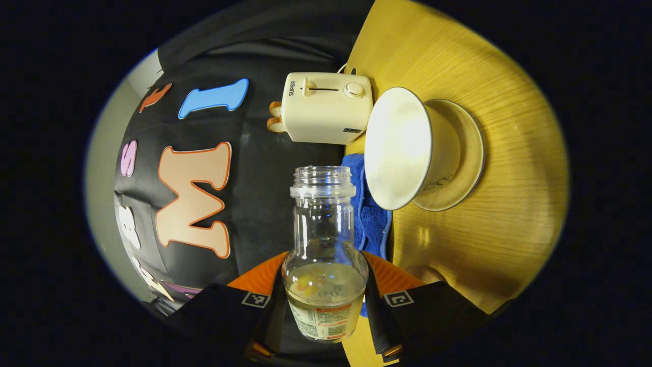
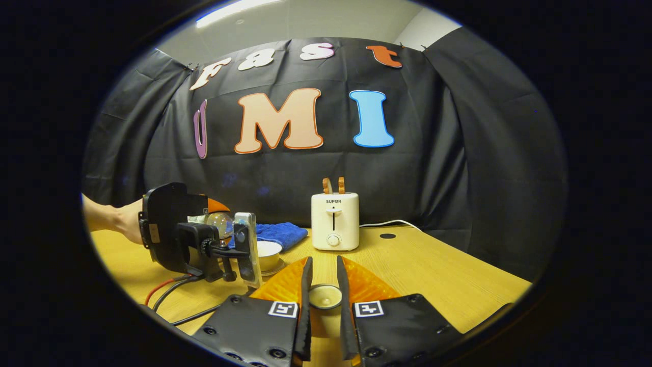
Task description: Open the teacup lid with one hand, grasp the water bottle and pour water into the teacup with the other hand; after pouring, place the water bottle on the coaster and then close the teacup lid.
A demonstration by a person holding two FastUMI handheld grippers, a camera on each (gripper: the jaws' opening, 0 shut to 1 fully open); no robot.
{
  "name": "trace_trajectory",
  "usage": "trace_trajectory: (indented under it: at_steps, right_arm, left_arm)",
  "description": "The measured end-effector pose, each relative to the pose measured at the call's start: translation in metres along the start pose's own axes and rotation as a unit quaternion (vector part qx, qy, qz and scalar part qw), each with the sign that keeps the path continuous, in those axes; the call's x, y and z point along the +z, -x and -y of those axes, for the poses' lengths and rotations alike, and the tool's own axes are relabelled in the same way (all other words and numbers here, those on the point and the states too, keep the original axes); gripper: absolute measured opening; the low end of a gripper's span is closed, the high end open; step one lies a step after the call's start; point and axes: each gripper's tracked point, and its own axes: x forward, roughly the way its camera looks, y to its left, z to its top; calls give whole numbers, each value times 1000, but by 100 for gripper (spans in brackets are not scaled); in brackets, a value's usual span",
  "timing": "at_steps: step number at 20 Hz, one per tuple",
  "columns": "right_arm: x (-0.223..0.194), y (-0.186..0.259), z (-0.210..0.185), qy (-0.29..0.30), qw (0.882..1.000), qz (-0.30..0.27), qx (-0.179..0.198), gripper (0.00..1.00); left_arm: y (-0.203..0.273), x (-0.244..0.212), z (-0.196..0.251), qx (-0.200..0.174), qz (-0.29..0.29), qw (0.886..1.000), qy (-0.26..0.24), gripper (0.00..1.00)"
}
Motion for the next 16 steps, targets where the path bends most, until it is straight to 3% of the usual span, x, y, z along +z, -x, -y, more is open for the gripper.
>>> trace_trajectory:
  at_steps: [16]
  right_arm:
    - [-1, 0, 0, 0, 1000, -1, 3, 26]
  left_arm:
    - [-1, -1, -10, -5, -11, 993, -118, 65]
